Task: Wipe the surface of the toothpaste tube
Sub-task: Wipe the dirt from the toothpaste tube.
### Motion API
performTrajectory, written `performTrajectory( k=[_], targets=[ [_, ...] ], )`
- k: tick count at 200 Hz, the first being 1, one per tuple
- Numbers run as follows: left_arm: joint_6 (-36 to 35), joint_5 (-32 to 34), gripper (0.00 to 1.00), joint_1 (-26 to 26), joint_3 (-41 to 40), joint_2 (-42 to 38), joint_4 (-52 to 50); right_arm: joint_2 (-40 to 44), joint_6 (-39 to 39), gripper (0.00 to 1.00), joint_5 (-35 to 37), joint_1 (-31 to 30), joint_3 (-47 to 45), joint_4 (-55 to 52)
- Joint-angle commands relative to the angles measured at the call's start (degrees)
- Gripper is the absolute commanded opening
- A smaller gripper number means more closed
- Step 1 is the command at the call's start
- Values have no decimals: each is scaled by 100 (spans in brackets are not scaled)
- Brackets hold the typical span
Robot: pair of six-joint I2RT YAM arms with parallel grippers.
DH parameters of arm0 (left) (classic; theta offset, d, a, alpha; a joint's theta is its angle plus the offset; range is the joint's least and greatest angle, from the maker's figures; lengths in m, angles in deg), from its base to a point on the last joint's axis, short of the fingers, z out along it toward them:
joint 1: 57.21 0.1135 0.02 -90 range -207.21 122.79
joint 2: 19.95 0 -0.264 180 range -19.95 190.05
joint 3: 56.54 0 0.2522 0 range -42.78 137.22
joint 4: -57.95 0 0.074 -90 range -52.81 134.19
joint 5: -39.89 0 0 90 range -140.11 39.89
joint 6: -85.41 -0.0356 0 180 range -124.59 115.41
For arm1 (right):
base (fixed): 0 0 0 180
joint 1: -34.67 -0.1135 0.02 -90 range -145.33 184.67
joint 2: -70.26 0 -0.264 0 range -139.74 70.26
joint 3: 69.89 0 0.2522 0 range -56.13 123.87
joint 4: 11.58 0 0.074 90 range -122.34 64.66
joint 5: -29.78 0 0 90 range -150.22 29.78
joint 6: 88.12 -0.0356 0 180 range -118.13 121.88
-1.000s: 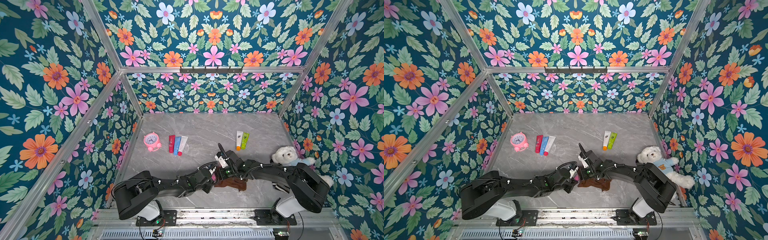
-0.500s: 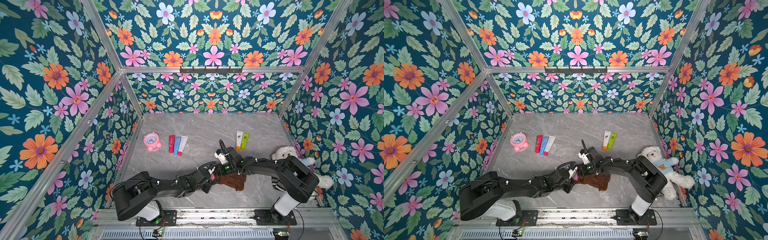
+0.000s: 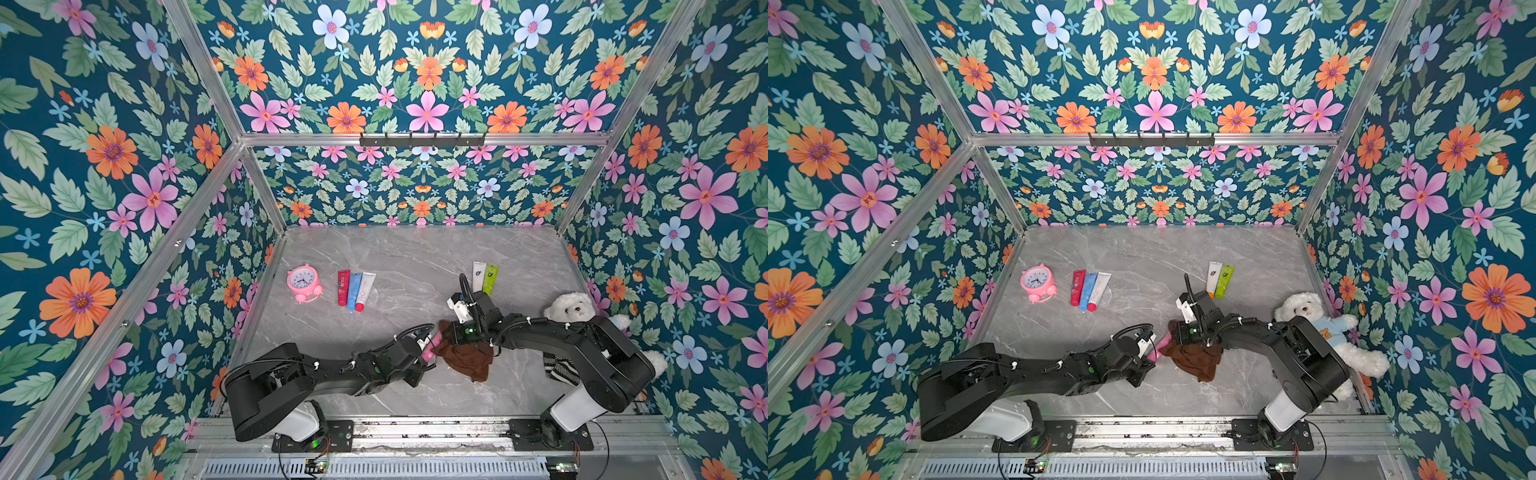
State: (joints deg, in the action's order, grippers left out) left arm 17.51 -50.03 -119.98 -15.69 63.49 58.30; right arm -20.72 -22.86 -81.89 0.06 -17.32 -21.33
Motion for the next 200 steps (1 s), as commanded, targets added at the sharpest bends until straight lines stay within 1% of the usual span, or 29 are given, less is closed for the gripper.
performTrajectory(
  k=[1, 37, 52, 61, 72, 92, 105, 122, 139, 168, 200],
  targets=[
    [-57, -82, 0, -10, 31, 29, 17, 92, -185, 0, -224, -337, -88, -309],
    [-71, -113, 0, -10, 96, 115, 4, 95, -596, 0, -502, -850, -250, 21],
    [-82, -127, 0, -8, 86, 118, 4, 33, -637, 0, -460, -916, -276, 21],
    [-84, -122, 0, -10, 84, 103, 4, 15, -639, 0, -308, -891, -295, -17],
    [-84, -125, 0, -9, 77, 93, 4, -6, -572, 0, -184, -755, -286, -117],
    [-84, -104, 0, -8, 38, 33, 12, -34, -424, 0, -116, -267, -265, -248],
    [-75, -93, 0, -9, 12, -20, 22, -4, -246, 0, 149, 4, -163, -575],
    [-56, -62, 0, -12, -22, -65, 26, 77, -68, 0, 469, 224, -78, -884],
    [-58, -67, 0, -8, -45, -82, 42, 178, -1, 0, 490, 348, -88, -926],
    [-66, -95, 0, -9, 13, -4, 43, 303, 16, 0, 26, 251, -170, -666],
    [-84, -122, 0, -9, 68, 93, 22, 373, -158, 0, -120, -260, -148, -528]
  ],
)
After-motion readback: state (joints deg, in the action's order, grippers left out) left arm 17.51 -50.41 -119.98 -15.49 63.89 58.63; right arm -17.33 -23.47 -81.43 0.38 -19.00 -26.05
